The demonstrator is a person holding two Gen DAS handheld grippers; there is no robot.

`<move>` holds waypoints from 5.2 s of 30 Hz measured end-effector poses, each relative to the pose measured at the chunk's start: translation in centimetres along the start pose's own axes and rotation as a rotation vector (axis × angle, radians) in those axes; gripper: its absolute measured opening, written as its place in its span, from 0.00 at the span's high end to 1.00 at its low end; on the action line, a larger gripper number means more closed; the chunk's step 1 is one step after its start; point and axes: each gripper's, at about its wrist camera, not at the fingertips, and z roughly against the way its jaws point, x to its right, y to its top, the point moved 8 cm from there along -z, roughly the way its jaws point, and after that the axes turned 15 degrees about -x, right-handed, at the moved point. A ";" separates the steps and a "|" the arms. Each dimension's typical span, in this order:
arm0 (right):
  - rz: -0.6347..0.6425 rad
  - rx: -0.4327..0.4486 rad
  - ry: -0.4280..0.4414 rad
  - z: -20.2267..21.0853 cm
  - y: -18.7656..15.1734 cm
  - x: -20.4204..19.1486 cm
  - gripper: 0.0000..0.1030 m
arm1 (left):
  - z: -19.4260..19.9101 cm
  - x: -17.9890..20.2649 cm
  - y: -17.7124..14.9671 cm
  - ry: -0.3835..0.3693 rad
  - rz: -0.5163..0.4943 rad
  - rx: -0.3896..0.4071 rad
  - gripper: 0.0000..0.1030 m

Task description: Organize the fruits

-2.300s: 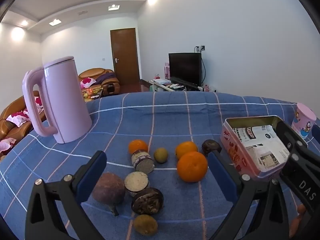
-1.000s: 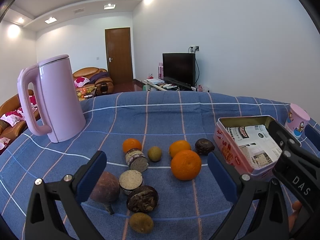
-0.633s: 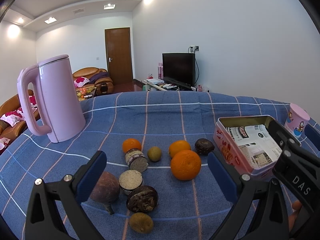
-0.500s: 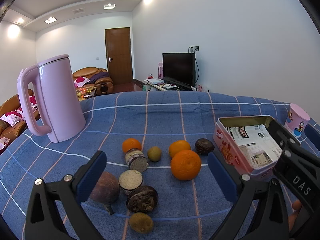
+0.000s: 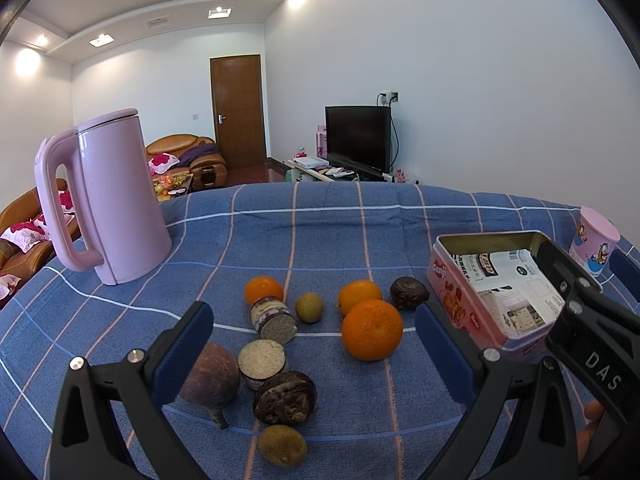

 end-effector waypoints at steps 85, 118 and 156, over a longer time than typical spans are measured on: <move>0.185 -0.352 0.514 -1.5 -4.2 -8.4 0.72 | -4.7 -10.4 -4.1 -0.322 0.227 -0.326 0.38; 0.029 -0.115 0.132 -3.3 2.0 9.6 0.73 | 1.1 3.6 3.1 -0.394 0.001 -0.061 0.50; 0.013 -0.378 0.196 -9.0 -0.1 9.7 0.72 | -4.3 16.5 1.1 -0.398 -0.135 -0.223 0.50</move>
